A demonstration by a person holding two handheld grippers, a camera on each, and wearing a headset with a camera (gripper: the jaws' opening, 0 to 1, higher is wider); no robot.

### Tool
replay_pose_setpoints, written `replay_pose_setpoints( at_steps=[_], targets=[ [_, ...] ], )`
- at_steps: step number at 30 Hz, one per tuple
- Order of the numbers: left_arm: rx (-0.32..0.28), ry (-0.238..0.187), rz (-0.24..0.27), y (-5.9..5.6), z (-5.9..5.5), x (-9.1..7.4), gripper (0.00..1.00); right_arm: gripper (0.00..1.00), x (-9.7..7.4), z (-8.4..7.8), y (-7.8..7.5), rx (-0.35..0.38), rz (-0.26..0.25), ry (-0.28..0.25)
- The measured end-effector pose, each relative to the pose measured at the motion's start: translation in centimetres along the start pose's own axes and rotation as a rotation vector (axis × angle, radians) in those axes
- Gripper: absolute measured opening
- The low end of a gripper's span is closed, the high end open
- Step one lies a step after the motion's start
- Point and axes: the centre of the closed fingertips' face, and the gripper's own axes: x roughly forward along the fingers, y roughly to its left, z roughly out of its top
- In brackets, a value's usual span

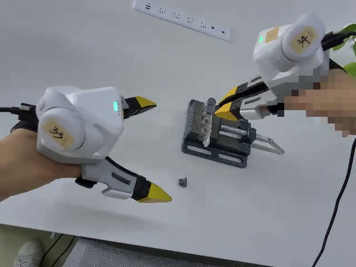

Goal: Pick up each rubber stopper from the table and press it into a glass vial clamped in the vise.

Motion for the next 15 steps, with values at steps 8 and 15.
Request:
replay_pose_setpoints(
  at_steps=[8, 15],
  targets=[
    [-0.01, -0.01, -0.001, -0.1, -0.3, 0.1, 0.99, 0.06, 1.4, -1.0, -0.6, -0.027, -0.018, 0.051],
    [-0.011, -0.017, -0.002, 0.0, -0.2, 0.2, 0.99, 0.06, 2.1, -1.2, -0.6, -0.044, -0.014, 0.078]
  ],
)
